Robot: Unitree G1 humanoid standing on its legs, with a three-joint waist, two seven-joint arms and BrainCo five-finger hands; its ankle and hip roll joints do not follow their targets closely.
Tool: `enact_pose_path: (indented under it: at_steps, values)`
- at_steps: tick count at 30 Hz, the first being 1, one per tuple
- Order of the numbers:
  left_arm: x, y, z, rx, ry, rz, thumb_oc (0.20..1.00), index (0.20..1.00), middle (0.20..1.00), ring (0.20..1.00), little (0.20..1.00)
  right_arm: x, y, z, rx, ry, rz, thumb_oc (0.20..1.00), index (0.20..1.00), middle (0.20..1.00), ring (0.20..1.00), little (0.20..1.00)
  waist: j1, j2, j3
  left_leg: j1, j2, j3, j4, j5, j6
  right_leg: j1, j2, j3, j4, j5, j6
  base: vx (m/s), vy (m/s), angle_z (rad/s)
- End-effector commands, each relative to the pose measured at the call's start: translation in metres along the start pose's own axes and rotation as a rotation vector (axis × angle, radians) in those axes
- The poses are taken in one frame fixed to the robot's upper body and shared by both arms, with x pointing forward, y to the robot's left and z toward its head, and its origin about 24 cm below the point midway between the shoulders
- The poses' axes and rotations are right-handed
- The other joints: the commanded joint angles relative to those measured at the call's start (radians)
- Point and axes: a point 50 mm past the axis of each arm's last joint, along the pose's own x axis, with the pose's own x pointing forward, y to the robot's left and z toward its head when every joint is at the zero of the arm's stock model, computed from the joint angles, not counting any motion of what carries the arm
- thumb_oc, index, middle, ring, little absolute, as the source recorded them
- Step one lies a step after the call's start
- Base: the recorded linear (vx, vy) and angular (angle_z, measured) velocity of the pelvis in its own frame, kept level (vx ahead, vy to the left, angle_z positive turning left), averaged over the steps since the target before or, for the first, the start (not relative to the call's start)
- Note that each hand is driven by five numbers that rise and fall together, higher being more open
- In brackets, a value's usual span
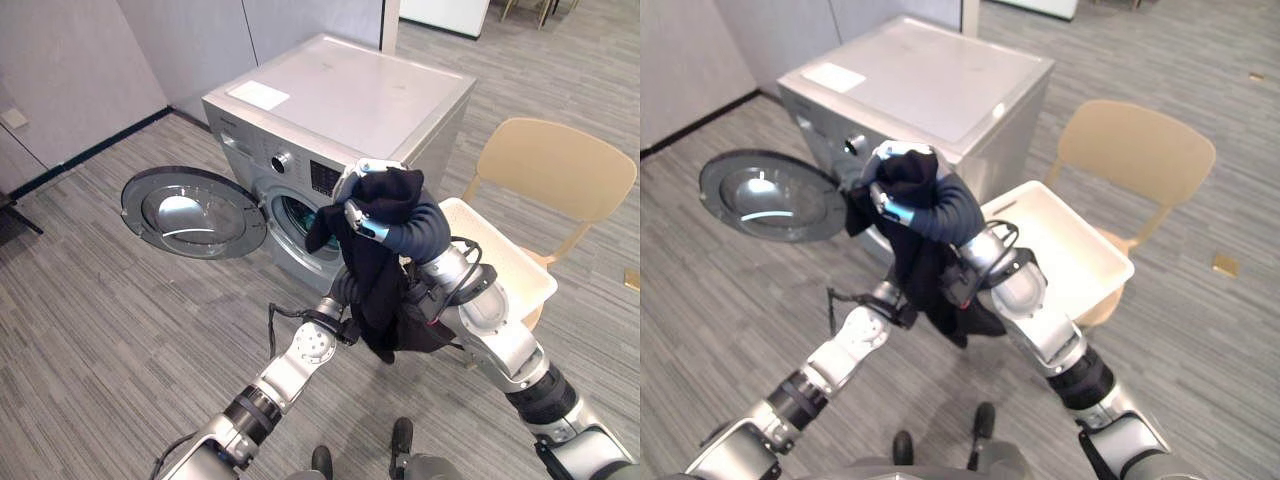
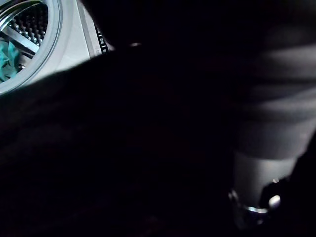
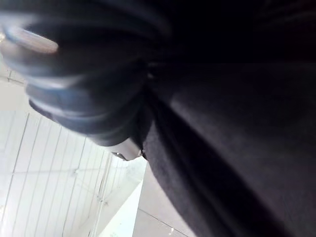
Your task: Grab the laundry basket,head to the washer,open it,put in the laundry and shut it.
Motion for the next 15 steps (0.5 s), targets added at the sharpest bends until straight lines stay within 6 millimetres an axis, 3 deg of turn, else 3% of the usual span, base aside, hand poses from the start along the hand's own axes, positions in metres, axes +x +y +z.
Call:
enact_pose_path:
  at_steps: [1,8,13,14,15]
  values:
    - [0.015,-0.007,0.003,0.075,-0.017,-0.027,0.2,0.2,0.2,0.2,0.2,0.016,0.004,0.019,0.101,-0.148,-0.016,0.2,0.2,0.2,0.2,0.2,0.003,-0.03,-0.071,-0.038,-0.007,-0.002,-0.008,-0.028,0.005,0.101,0.004,0.054,0.029,-0.184,0.083,0.0,0.038,-0.12]
    - [-0.007,-0.003,-0.022,0.052,0.082,-0.004,0.2,0.2,0.2,0.2,0.2,0.003,-0.002,0.012,0.107,-0.092,-0.052,0.2,0.2,0.2,0.2,0.2,0.005,-0.023,-0.077,-0.016,-0.012,0.02,-0.011,-0.041,0.013,0.115,-0.001,0.078,0.005,-0.166,0.092,0.02,0.027,-0.2]
    - [-0.036,0.02,-0.039,0.012,0.151,0.098,0.2,0.2,0.2,0.2,0.2,-0.023,-0.016,0.003,0.031,0.004,-0.115,0.2,0.2,0.2,0.2,0.2,0.008,-0.019,-0.081,-0.011,-0.012,0.02,-0.011,-0.042,0.012,0.13,-0.001,0.078,-0.013,-0.16,0.095,0.01,-0.003,-0.04]
    - [-0.043,0.026,-0.042,0.002,0.162,0.124,0.2,0.2,0.2,0.2,0.2,-0.031,-0.02,-0.001,0.009,0.041,-0.132,0.451,0.451,0.451,0.451,0.451,0.009,-0.018,-0.082,-0.011,-0.013,0.019,-0.011,-0.041,0.011,0.132,0.0,0.077,-0.016,-0.16,0.095,0.0,0.0,0.0]
    - [-0.049,0.033,-0.043,-0.005,0.166,0.155,0.2,0.2,0.2,0.2,0.2,-0.04,-0.024,-0.004,-0.028,0.08,-0.147,0.451,0.451,0.451,0.451,0.451,0.01,-0.017,-0.08,-0.012,-0.013,0.019,-0.011,-0.04,0.011,0.133,0.0,0.076,-0.017,-0.159,0.095,0.0,0.0,0.0]
